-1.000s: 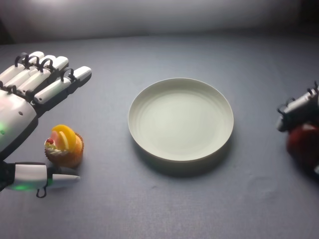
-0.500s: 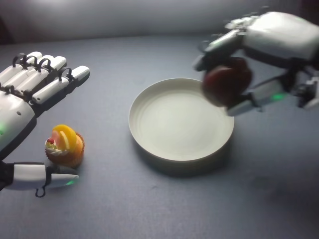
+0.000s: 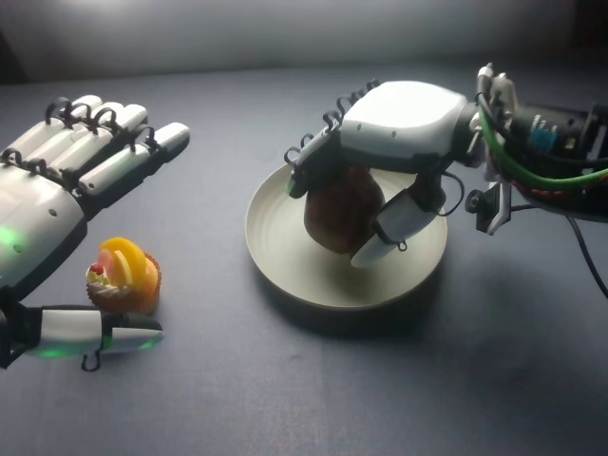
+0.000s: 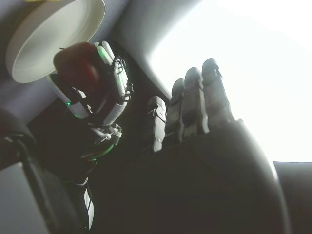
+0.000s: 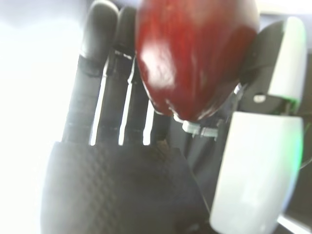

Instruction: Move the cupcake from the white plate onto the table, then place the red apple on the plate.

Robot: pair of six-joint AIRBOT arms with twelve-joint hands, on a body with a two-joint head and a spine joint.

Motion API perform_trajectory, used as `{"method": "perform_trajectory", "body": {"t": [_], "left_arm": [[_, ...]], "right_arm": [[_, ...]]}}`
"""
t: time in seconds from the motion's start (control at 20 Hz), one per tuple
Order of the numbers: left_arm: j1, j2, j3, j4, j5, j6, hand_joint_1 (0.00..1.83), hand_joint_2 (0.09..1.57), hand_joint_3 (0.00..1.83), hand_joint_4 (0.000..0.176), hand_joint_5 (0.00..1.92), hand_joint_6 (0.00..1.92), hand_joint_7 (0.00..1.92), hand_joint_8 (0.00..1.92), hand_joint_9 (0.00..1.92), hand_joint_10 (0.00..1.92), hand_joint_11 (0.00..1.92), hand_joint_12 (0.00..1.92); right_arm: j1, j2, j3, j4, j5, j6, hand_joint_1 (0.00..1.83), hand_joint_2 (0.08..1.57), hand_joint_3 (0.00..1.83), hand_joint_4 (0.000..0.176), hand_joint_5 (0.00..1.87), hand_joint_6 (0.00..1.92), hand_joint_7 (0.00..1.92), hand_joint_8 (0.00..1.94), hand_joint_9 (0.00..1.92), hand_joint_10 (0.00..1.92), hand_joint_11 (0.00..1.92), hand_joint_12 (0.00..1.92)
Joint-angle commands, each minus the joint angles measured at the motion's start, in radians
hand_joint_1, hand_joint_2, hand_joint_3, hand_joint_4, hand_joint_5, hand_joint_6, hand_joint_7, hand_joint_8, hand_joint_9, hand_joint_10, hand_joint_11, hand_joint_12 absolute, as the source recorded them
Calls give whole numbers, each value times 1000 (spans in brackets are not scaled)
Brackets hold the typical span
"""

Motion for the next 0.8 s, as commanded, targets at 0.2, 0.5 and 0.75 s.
{"method": "perform_trajectory", "body": {"t": [0.2, 0.5, 0.75], "left_arm": [[-13, -2, 5, 2, -122, -5, 757, 807, 3, 176, 0, 0, 0, 0, 0, 0, 0, 0], [-12, -2, 5, 1, -136, -19, 840, 842, 13, 152, 0, 0, 0, 0, 0, 0, 0, 0], [-2, 0, -4, 1, -171, -38, 908, 892, 23, 175, 0, 0, 0, 0, 0, 0, 0, 0]], "right_arm": [[-4, -4, -7, -8, 46, 7, 1007, 963, 0, 0, 675, 0, 733, 2, 787, 57, 470, 937], [-7, 1, -45, -16, 53, 17, 756, 782, 7, 175, 0, 0, 7, 0, 130, 0, 0, 1011], [-54, 171, -142, 97, 183, 17, 770, 749, 3, 176, 0, 0, 0, 0, 6, 0, 18, 487]]}}
